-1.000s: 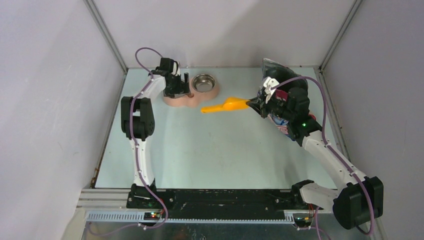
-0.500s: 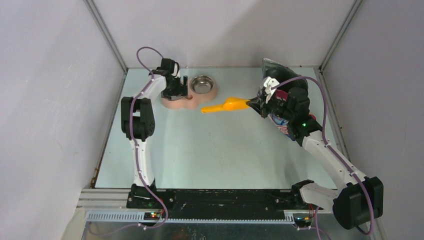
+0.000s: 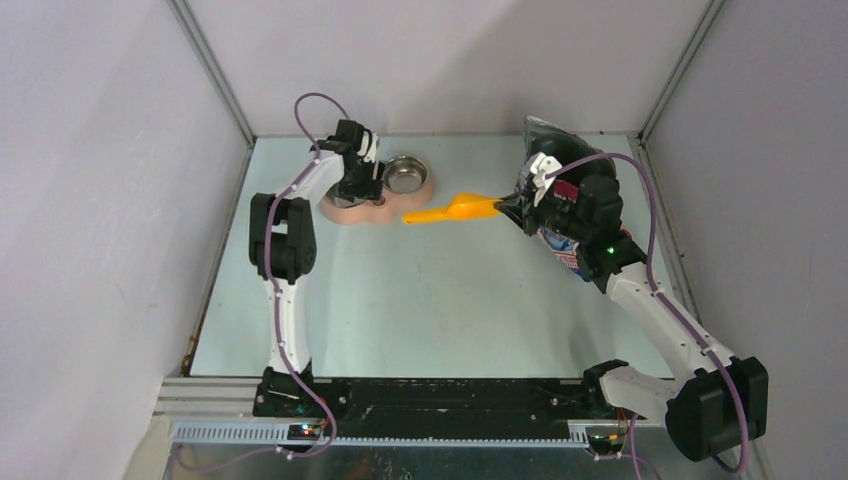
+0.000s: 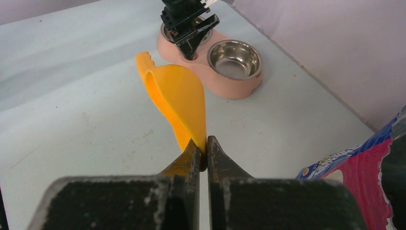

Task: Serve the pet food
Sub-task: Adjust the pet food bowl at the center of the board.

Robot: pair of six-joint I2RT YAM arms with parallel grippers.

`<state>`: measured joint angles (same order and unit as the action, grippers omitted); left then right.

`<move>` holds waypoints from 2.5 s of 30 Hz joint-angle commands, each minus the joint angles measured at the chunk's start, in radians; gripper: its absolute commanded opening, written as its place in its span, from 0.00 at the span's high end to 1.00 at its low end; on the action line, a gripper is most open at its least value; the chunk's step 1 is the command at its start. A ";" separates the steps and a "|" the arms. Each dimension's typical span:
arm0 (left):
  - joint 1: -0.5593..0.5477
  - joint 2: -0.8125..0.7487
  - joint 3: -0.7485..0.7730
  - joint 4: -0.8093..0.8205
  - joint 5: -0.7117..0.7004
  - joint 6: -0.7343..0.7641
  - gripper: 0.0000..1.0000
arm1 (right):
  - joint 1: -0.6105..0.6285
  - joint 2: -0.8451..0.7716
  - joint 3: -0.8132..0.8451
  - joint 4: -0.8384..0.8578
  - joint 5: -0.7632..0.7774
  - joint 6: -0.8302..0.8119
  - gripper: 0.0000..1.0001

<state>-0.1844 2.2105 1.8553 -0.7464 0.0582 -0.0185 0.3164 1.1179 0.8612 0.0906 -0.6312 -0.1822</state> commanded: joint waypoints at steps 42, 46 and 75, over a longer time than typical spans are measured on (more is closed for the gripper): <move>-0.009 -0.636 -0.291 0.102 0.231 0.136 0.00 | -0.017 -0.022 0.045 0.058 -0.018 0.090 1.00; -0.009 -0.740 -0.438 0.188 0.196 0.209 0.00 | -0.020 -0.021 0.045 0.064 0.000 0.112 1.00; -0.029 -0.171 -0.189 0.054 0.151 0.079 0.00 | -0.044 -0.019 0.045 0.060 0.011 0.115 1.00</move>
<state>-0.2077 2.0239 1.6169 -0.7055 0.2203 0.0841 0.2764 1.1095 0.8612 0.0990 -0.6228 -0.0742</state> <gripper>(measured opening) 0.996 0.041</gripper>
